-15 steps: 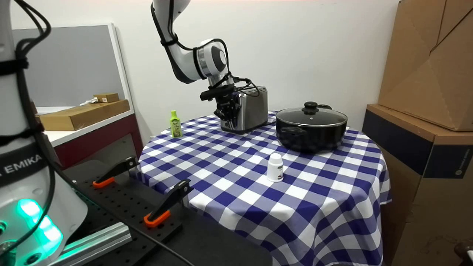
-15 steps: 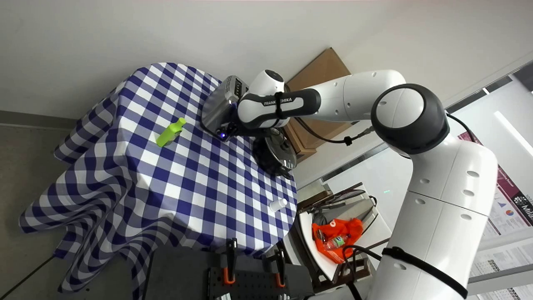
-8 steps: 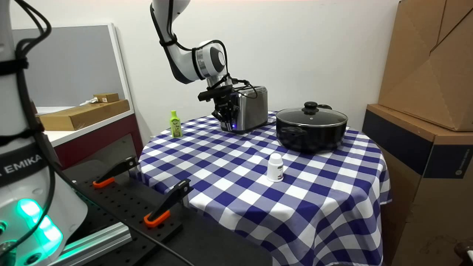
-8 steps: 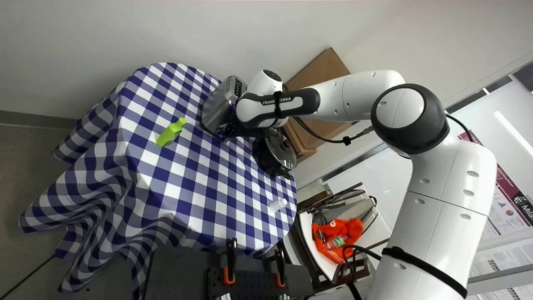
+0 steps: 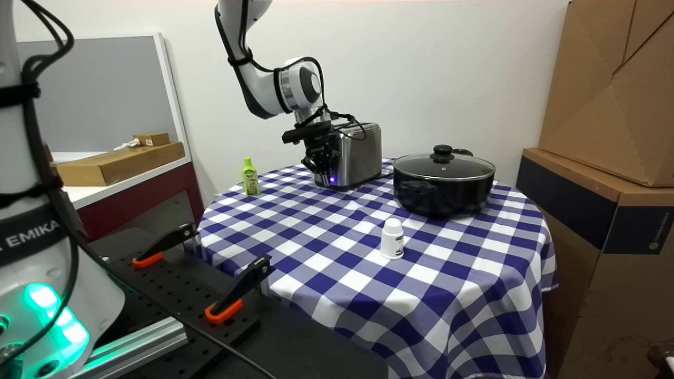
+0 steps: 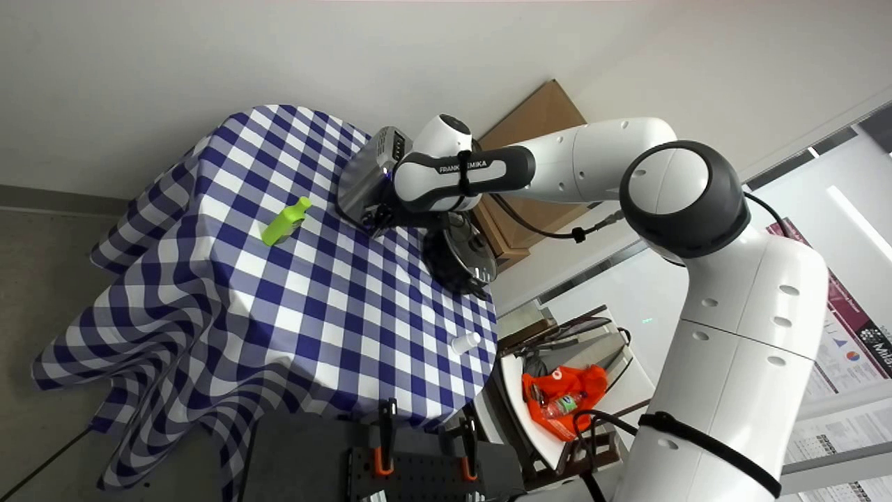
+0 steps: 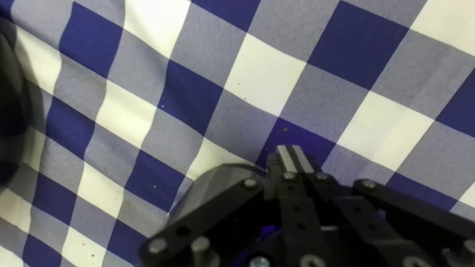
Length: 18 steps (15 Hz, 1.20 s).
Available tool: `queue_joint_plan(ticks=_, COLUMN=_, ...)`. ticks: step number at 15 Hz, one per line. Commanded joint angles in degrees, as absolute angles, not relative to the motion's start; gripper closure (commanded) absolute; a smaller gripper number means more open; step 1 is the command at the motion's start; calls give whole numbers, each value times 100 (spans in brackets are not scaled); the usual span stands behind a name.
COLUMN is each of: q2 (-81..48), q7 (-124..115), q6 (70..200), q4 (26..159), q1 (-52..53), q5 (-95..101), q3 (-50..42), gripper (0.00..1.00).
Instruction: Switch off the toaster
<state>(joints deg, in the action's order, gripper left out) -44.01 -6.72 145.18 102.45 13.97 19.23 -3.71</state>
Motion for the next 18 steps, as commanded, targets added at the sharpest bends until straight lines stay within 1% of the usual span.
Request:
queue_joint_plan(ticks=1, q2=-4534, q7=-669, q6=14658, q4=10070, q1=1404, q5=1939, q3=-405, gripper=100)
queue_joint_plan(ticks=7, q2=-4517, q7=-762, q6=15149, q4=10208, q1=1546, q5=2159, q3=-575, gripper=100)
queue_joint_plan(ticks=14, q2=-4196, q7=-691, q6=16285, q4=10720, q1=1643, q5=2169, q3=-700, gripper=100)
queue_joint_plan(ticks=18, q2=-4087, q7=-651, q6=16595, q4=10935, q1=1710, q5=2142, q3=-842, gripper=100)
